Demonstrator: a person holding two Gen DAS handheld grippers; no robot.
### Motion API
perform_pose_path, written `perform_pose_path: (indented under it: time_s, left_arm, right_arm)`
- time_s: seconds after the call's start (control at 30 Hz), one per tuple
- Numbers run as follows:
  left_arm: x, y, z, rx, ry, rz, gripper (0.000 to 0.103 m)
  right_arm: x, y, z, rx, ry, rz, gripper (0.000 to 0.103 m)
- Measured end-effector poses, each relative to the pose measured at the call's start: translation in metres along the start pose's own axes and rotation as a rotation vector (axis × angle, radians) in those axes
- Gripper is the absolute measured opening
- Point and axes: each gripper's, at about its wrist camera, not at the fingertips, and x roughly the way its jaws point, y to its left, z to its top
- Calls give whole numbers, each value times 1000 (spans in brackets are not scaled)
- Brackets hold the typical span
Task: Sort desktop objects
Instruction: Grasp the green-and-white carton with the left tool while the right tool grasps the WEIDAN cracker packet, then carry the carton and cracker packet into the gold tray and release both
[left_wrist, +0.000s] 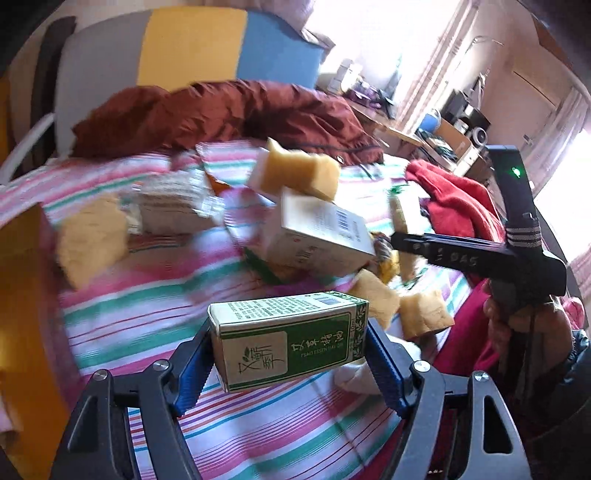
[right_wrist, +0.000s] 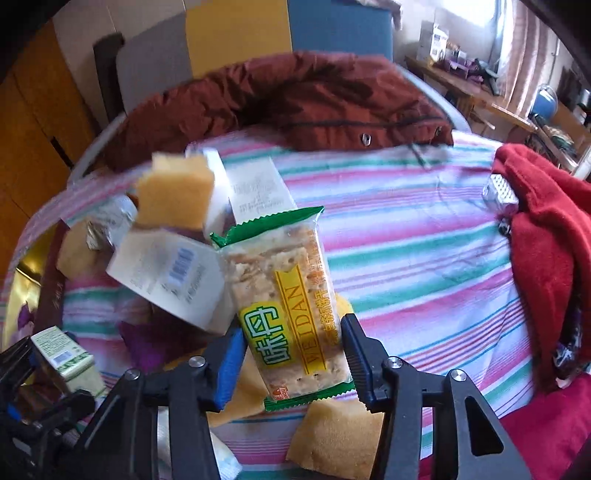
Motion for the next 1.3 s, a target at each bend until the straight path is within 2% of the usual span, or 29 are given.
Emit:
perform_pose_path:
  time_s: [0.3,0.53,0.67,0.8,0.93,1.17,1.3]
  left_arm:
    - [-69,69,-14,-116,-116,125,77]
    - [-109,145,-36,-273,-160,244,77]
    - [-131,188,-51,-368,-187,312,77]
    - [-147,224,-67,-438,-198,370,77]
    - [-159,252,-74,-468,-200,409,77]
    - [-165,298,-60,-475,-183,454,77]
    - [-159,322,-48,-497,-177,440,78]
  right_arm:
    - [-29,0,4,13,-154,41,51]
    - [-41,8,0,3,-197,77,51]
    - [-55,26,-1,-21,-206,98,51]
    - [-73,68,2,-79,-228,169,51]
    - [-81,132,2,-186,-218,281,51]
    - [-59,256,-2,-338,-78,494,51]
    - [-36,317,-11,-401,8,545,51]
